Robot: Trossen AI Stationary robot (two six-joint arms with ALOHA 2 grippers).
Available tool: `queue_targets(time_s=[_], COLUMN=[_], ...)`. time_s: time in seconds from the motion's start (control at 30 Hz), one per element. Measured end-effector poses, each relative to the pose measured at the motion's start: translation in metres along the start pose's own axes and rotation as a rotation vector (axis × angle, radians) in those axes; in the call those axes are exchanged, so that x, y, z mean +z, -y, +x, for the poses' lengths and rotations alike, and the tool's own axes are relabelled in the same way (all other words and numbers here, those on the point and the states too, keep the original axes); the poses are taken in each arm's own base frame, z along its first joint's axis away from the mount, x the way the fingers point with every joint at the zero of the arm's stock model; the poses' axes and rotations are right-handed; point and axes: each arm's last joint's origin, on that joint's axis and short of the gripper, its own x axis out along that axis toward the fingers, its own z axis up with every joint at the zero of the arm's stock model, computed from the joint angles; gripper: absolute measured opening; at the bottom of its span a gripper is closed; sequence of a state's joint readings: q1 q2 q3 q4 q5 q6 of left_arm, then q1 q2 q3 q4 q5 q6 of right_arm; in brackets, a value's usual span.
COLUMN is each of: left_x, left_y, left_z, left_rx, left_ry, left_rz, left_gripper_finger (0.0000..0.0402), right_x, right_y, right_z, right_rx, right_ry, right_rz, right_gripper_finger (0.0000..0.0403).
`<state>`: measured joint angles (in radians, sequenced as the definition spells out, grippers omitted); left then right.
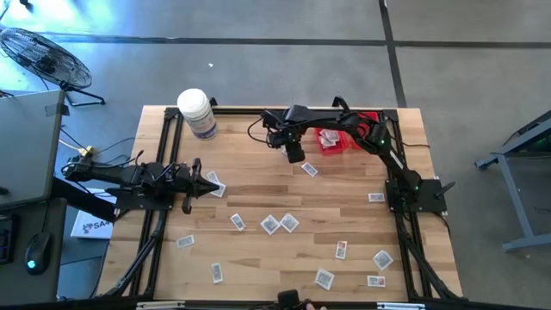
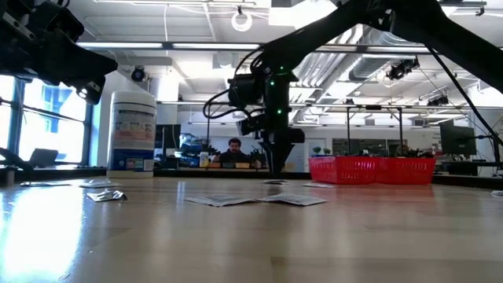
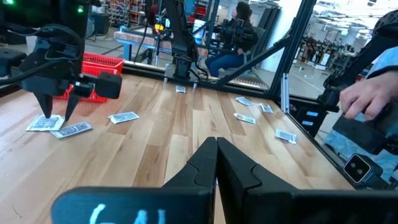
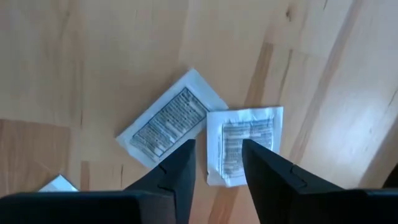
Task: Pick & Place First Aid Supplies
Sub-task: Put the towelette pack into the left red bin
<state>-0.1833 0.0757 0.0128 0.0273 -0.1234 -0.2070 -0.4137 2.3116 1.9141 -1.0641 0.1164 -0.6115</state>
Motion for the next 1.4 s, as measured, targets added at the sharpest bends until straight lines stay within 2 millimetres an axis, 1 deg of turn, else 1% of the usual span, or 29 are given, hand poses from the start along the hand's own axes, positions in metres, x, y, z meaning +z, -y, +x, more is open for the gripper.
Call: queue_targets(time_s=[0.07, 0.23, 0.4, 0.53, 0.77, 0.93, 1.13, 1.2, 1.27, 1.4], left_x=[0.0, 0.0, 0.0, 0.0, 0.0, 0.0, 0.0, 0.0, 0.0, 0.0], left_y=[0.0, 0.0, 0.0, 0.0, 0.0, 0.0, 0.0, 0.0, 0.0, 0.0], left_z=[0.0, 0.0, 0.0, 0.0, 0.0, 0.0, 0.0, 0.0, 0.0, 0.0], left_rx=[0.0, 0.0, 0.0, 0.0, 0.0, 0.0, -0.001, -0.001, -0.001, -0.001], left_ry=[0.0, 0.0, 0.0, 0.0, 0.0, 0.0, 0.0, 0.0, 0.0, 0.0], left_rz=[0.0, 0.0, 0.0, 0.0, 0.0, 0.0, 0.0, 0.0, 0.0, 0.0], left_gripper_finger=[0.0001, 0.0001, 0.0001, 0.0001, 0.0001, 0.0001, 0.0001, 0.0001, 0.0001, 0.0001], right_x=[0.001, 0.002, 0.002, -0.002, -0.008, -0.012, -0.02, -0.022, -0.02, -0.017], right_y=[-0.001, -0.001, 0.0, -0.002, 0.007, 0.011, 0.001, -0.001, -0.005, -0.006], right_z=[0.001, 0.013, 0.011, 0.011, 0.014, 0.026, 0.047, 0.051, 0.05, 0.048], right_rx=[0.001, -0.017, -0.036, -0.013, -0.027, 0.013, 0.009, -0.004, -0.03, -0.032], right_ry=[0.0, -0.036, -0.035, -0.078, -0.086, -0.079, -0.103, -0.116, -0.126, -0.099], right_rz=[0.0, -0.003, -0.001, -0.008, -0.002, 0.011, 0.008, 0.008, -0.003, -0.005], right_gripper_finger=[0.0121, 0.0118, 0.0117, 0.0118, 0.0117, 0.0117, 0.0116, 0.0111, 0.01, 0.0063])
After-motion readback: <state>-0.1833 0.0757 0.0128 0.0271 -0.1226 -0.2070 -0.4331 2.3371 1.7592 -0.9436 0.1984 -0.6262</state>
